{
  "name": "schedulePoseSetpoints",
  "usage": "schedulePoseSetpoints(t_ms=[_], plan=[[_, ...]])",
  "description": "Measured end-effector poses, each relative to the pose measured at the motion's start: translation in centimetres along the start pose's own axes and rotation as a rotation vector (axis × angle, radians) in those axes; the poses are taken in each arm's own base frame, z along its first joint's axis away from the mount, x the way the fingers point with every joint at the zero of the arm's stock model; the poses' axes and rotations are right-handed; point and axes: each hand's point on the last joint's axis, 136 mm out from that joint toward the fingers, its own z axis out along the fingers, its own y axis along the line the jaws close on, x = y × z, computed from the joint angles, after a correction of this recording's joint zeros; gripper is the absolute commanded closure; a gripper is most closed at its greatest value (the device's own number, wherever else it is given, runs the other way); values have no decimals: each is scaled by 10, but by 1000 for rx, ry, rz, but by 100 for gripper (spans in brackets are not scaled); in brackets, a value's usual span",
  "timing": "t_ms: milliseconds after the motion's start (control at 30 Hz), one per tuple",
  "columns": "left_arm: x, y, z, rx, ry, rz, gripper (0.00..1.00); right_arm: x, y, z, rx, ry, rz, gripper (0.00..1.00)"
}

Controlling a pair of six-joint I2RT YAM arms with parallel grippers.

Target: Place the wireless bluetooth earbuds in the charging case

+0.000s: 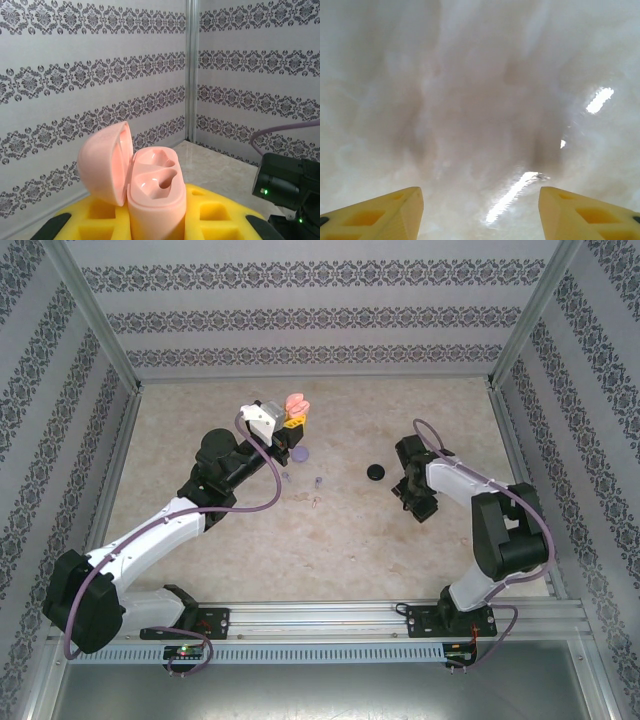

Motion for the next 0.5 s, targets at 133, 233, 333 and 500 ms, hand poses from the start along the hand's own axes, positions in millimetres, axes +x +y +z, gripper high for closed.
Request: schedulePoseSetpoints(t_ms=[133, 233, 333, 500], plan=[[3, 2, 1, -10, 6, 5, 100, -18, -12, -11, -18, -12, 33, 34], [10, 2, 5, -10, 23, 3, 100, -43, -38, -19, -25, -37, 115, 33], [19, 3, 8, -10, 42, 0, 100, -64, -67, -20, -2, -48, 186, 31], [21, 6, 10, -24, 43, -3, 100, -80, -94, -15, 32, -33, 208, 31]])
